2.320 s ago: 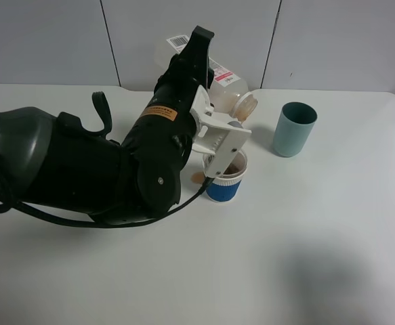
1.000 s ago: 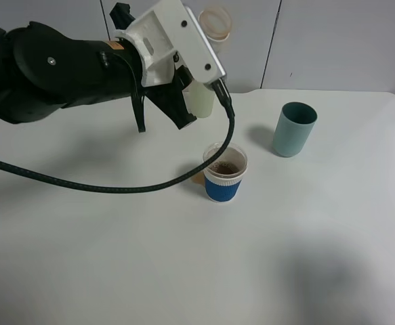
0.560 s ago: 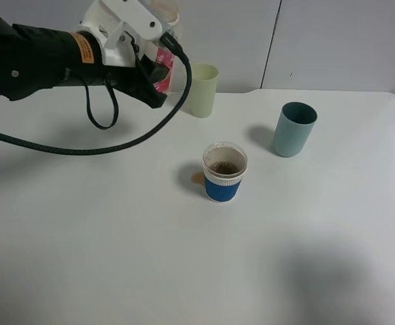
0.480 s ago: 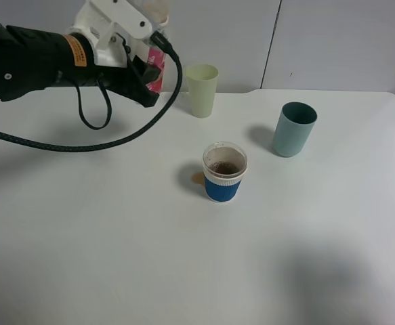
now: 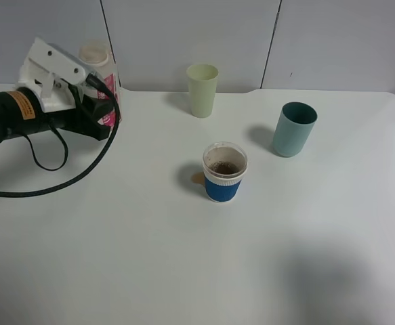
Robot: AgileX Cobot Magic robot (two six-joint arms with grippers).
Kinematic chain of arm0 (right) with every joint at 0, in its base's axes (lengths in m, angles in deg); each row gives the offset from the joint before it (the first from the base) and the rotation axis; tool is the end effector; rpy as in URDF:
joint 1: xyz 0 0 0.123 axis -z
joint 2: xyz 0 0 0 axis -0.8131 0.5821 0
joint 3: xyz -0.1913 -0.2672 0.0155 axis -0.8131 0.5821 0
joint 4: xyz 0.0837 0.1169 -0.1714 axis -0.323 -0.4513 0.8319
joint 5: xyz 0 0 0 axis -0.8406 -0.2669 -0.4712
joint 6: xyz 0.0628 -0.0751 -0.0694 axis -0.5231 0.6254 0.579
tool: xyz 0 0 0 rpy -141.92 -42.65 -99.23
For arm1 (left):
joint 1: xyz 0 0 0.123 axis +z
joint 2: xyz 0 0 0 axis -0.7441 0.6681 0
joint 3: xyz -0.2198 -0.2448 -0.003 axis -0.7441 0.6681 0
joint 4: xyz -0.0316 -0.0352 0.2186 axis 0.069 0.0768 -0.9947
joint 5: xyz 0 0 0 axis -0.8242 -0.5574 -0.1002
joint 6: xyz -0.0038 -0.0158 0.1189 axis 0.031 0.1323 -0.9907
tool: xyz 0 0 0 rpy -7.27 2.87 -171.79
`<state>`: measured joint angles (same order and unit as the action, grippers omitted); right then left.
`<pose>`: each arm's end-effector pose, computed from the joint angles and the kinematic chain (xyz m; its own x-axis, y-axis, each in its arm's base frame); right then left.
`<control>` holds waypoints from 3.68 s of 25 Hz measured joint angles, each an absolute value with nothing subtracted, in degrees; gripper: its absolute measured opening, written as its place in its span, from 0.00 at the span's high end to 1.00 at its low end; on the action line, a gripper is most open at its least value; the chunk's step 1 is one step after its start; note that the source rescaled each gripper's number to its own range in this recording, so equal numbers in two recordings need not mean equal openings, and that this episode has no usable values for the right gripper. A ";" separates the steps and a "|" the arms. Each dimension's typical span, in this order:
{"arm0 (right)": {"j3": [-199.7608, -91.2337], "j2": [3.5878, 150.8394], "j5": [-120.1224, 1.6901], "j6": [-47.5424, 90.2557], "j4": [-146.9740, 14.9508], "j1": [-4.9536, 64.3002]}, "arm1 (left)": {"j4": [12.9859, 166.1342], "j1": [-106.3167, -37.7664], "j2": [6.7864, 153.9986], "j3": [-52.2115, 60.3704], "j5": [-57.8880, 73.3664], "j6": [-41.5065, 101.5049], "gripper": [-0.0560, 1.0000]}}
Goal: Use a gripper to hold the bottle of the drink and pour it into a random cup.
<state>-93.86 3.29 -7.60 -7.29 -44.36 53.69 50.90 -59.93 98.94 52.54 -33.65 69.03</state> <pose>-0.0513 -0.0256 0.2517 -0.4381 -0.0231 -0.8986 0.1669 0.9802 -0.1066 0.2897 -0.0925 0.2378 -0.2184 0.3090 -0.9256 0.5120 0.8438 0.1609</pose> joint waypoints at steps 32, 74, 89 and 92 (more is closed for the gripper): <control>-93.86 3.29 -7.60 -7.29 -44.36 53.69 | 46.21 -55.58 119.87 58.94 -60.42 68.96 0.90; -93.86 3.29 -7.60 -7.29 -44.36 53.69 | 49.64 -55.58 77.83 64.82 -35.41 84.06 0.00; -93.86 3.29 -7.60 -7.29 -44.36 53.69 | 56.24 -55.58 46.75 54.24 9.09 88.66 0.00; -93.86 3.29 -7.60 -7.29 -44.36 53.69 | 59.62 -55.58 41.59 49.75 22.05 87.29 0.00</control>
<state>-93.86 3.29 -7.60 -7.29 -44.36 53.69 59.62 -55.58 41.59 49.75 22.05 87.29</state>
